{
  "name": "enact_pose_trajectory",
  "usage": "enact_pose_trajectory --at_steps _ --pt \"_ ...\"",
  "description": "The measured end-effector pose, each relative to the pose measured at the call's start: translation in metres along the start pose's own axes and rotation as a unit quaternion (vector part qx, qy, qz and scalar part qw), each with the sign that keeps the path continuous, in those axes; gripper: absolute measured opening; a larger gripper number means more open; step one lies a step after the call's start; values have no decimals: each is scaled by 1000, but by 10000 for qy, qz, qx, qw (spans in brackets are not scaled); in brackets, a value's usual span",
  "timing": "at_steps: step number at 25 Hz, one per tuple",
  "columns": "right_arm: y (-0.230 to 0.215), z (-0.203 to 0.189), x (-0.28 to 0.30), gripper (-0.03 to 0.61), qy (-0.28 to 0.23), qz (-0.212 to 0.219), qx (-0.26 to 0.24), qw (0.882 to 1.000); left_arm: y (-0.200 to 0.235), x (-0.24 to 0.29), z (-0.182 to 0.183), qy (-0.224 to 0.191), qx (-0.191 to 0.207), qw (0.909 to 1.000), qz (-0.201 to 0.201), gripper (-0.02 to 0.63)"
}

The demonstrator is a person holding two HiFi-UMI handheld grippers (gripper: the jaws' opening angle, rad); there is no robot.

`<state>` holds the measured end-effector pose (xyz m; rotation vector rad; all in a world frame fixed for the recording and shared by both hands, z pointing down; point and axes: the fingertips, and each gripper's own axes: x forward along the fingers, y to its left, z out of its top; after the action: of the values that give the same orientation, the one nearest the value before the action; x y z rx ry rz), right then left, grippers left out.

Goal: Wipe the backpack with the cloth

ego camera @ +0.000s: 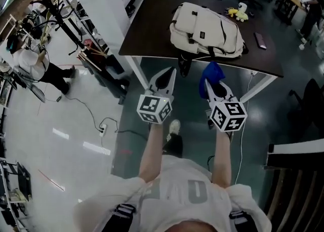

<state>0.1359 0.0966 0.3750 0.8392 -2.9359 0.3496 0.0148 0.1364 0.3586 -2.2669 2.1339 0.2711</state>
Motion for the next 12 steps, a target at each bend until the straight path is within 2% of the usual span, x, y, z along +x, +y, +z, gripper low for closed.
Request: enact_pose_trajectory --at_steps 7,12 --pt "-17 18 175 43 149 274 -29 9995 142 96 5 -238 -247 9991 256 2" --pt "-34 -15 266 43 510 487 435 9966 192 139 -19 -65 -279 9991 303 2"
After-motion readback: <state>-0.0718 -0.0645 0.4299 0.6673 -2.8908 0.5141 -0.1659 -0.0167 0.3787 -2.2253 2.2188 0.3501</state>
